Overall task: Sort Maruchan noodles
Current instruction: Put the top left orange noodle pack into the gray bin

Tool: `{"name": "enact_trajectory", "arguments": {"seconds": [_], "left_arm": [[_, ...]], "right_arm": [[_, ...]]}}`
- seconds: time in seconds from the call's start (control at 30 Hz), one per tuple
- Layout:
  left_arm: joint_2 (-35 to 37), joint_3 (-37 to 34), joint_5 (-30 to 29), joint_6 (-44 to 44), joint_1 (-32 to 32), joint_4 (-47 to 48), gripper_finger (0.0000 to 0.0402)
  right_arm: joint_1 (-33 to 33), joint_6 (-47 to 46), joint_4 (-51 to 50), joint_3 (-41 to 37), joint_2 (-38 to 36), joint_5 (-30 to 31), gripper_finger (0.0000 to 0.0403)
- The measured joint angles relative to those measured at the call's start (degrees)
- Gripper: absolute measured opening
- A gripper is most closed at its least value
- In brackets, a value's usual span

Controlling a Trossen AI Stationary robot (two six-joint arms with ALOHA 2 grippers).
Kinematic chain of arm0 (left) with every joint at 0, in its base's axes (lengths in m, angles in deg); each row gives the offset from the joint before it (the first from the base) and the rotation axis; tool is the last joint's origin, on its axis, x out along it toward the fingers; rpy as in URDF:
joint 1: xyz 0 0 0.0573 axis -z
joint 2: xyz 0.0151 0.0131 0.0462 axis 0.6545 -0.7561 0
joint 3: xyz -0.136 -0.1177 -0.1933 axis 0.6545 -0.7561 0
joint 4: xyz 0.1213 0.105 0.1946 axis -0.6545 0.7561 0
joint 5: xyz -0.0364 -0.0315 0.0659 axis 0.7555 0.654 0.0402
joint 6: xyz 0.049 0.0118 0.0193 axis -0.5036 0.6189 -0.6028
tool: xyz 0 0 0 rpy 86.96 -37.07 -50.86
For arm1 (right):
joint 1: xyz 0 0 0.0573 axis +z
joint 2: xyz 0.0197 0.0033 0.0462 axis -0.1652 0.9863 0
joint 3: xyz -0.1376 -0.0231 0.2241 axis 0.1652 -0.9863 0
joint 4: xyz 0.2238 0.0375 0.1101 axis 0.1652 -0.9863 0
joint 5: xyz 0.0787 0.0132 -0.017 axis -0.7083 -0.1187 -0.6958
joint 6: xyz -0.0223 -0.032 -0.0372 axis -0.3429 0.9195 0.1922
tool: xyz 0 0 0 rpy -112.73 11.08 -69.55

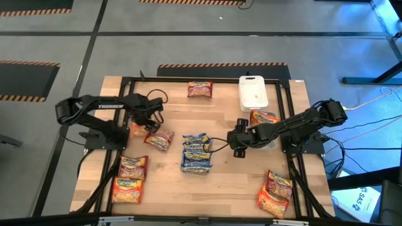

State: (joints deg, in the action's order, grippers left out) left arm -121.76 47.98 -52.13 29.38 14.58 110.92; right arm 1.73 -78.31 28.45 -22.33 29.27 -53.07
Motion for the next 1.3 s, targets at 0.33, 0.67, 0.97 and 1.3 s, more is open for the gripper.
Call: {"name": "enact_trajectory", "arguments": {"seconds": [0.33,0.67,0.97,1.3], "left_arm": [[-1.4,0.1,-2.4,-3.9,-6.1,-9.1,0.0206],[-1.7,-0.2,-3.5,-6.7,-8.9,-22.0,0.0206],[-3.0,-0.3,-3.1,-6.4,-6.7,-38.1,0.0206],[-13.6,0.0,-0.1,-6.0,-1.7,-52.9,0.0206]], "right_arm": [[0.0,-1.2,0.0,0.0,0.0,0.0,0.0243],[0.0,-1.6,0.0,0.0,0.0,0.0,0.0243],[0.0,-1.5,-0.1,0.0,0.0,0.0,0.0243],[0.0,-2.1,-0.3,0.0,-0.1,-1.5,0.0243]]}}
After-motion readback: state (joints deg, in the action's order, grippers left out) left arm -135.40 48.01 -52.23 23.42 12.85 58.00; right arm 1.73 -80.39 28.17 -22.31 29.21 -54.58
